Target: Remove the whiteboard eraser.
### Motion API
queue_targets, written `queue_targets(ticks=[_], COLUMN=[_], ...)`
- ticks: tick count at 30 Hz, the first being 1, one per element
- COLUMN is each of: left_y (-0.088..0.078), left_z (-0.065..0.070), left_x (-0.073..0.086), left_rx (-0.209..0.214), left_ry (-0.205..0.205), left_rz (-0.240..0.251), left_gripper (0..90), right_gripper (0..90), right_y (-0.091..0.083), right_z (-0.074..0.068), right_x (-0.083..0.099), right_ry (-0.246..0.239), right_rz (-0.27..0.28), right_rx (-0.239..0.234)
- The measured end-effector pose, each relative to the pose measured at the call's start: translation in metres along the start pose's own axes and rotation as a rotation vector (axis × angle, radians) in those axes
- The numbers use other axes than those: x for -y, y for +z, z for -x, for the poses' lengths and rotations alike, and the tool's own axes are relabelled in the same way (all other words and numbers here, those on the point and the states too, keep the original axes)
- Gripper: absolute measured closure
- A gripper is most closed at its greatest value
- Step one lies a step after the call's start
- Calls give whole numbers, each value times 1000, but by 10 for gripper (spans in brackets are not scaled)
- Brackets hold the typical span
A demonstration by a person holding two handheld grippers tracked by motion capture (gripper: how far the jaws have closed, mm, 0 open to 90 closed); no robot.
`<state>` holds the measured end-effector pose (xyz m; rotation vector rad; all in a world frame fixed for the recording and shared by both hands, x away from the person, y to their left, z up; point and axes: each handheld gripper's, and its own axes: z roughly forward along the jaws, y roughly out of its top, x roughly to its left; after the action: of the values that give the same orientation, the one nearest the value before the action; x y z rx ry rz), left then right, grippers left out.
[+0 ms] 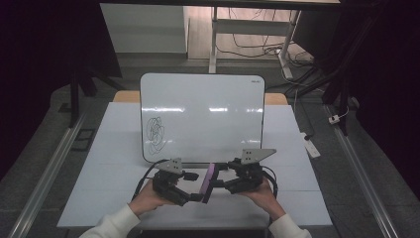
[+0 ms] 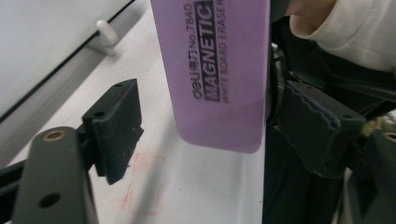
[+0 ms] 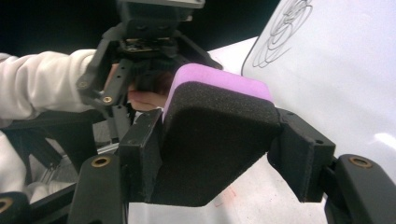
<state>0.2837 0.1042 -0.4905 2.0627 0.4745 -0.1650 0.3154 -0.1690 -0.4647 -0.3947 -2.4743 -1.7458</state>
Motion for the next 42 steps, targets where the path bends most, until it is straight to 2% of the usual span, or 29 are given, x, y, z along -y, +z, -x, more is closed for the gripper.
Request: queue_targets(ticks=[9,15,20,24,27,32,37,42], left_y=[9,10,7,2,-3,-14,-28,-42], left_z=[-5,-5,-7,-6,-7,-6,-5,-7], left_x=[-1,-1,0,0,1,2,4,7], left_rx=[95,91,74,9,-50,-153,-255,-316], left_ry=[3,-3,-17,-20,-29,-39,-46,-69], left_rz=[-9,-18,-8,-4,-8,-5,-3,17], left_gripper=[359,394,404,407,407,408,408,408], right_gripper=[372,373,359,259,245,241,246,268], right_y=[3,5,5,3,-1,-10,-22,-41], right_z=[-3,-4,-4,-5,-4,-2,-1,-1], right_x=[0,1,1,0,0,3,14,29], right_ry=[-37,-45,-38,-14,-7,9,23,34], right_rz=[-1,-9,-2,30,46,68,60,53], right_rx=[-22,-21,-1,58,79,139,212,298])
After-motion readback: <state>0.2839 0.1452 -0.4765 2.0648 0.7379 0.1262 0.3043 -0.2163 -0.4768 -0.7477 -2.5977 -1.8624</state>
